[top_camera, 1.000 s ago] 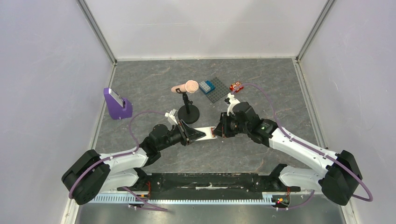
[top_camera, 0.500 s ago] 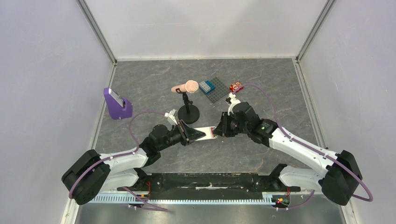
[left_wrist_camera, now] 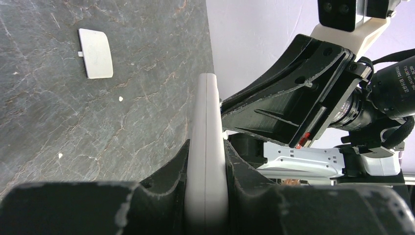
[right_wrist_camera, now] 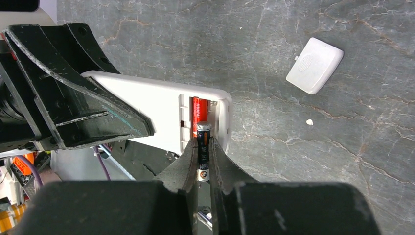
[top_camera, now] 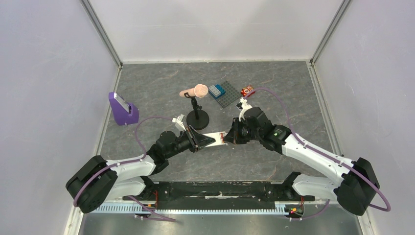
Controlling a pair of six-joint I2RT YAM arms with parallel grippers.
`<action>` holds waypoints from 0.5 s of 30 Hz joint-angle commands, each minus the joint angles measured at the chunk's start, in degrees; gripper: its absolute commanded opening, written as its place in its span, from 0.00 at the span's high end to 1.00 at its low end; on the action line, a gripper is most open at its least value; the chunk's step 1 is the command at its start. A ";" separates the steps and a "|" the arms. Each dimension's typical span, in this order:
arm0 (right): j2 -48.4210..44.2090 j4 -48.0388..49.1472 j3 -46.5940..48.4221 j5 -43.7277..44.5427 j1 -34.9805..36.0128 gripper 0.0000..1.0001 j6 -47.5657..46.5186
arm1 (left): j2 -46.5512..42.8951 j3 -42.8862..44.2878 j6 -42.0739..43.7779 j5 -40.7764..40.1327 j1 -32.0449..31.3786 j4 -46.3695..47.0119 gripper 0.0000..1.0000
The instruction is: Load the batteries into the remote control
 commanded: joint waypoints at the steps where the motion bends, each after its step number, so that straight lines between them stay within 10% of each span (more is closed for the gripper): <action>1: 0.25 -1.05 0.20 0.75 -0.02 1.00 0.07 | 0.50 -0.11 1.62 -0.26 0.20 7.14 0.98; 15: 1.22 -0.84 1.87 3.40 -0.01 0.70 1.84 | 0.71 -0.56 1.14 0.01 0.20 7.90 0.98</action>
